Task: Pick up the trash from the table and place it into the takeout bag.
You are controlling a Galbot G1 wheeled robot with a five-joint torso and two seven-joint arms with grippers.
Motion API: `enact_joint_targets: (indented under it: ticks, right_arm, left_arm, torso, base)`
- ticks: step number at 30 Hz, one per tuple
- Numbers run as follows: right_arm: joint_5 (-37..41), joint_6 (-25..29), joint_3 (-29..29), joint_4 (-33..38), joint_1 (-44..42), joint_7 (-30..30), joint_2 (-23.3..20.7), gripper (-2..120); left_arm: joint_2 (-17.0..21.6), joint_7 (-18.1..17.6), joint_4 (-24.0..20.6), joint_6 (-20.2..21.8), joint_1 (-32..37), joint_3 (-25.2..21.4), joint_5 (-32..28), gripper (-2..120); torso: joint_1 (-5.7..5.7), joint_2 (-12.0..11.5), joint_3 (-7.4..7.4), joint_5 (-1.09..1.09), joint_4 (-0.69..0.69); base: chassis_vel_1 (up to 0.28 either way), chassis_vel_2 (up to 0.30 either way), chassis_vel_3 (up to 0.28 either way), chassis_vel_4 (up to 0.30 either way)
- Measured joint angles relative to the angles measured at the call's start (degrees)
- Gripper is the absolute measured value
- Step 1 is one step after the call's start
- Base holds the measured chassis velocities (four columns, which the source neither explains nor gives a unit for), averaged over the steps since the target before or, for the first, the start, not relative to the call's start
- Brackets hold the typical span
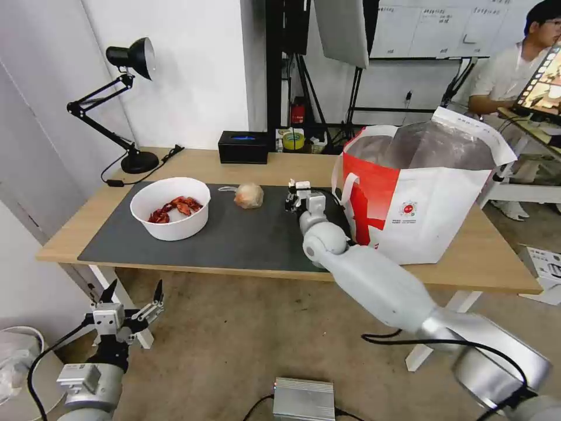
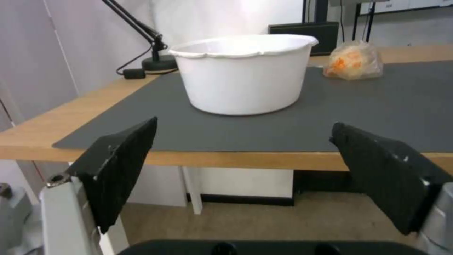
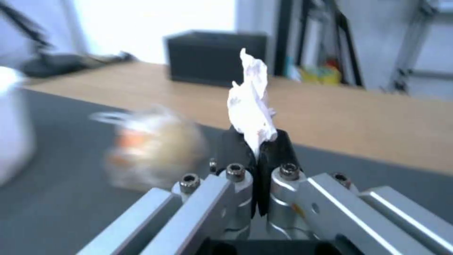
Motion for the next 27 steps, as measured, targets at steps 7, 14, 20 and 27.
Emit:
enact_joint_targets:
  ticks: [7, 14, 20, 27]
  right_arm:
    - [-6.5, 9.5, 2.5, 11.2, -8.0, -8.9, -8.8, 0]
    - [-11.0, 15.1, 12.8, 20.4, -21.2, -14.0, -16.6, 0]
    - [-11.7, 18.8, 22.1, 25.2, -31.5, -18.5, -21.1, 0]
    - [-11.7, 24.5, 35.3, 29.9, -44.8, -23.2, -21.3, 0]
  left_arm:
    - [0.4, -0.1, -0.5, 0.2, 0.1, -0.4, -1.0, 100]
    - [0.4, -0.3, -0.7, 0.4, 0.3, -0.8, -1.4, 100]
    - [0.5, -0.3, -0.3, 0.4, 0.5, -0.6, -1.3, 100]
    - [0.1, -0.3, -0.1, 0.3, 0.3, 0.3, -0.6, 100]
  torso:
    - [0.00, 0.0, 0.00, -0.01, -0.01]
    - [0.00, 0.0, -0.01, -0.01, -0.02]
    - [-0.01, 0.0, -0.01, -0.01, -0.03]
    - [-0.01, 0.0, -0.01, 0.02, -0.03]
  base:
    - [0.000, 0.000, 0.000, 0.000]
    - [0.000, 0.000, 0.000, 0.000]
    - [0.000, 0.000, 0.000, 0.000]
    - [0.000, 0.000, 0.000, 0.000]
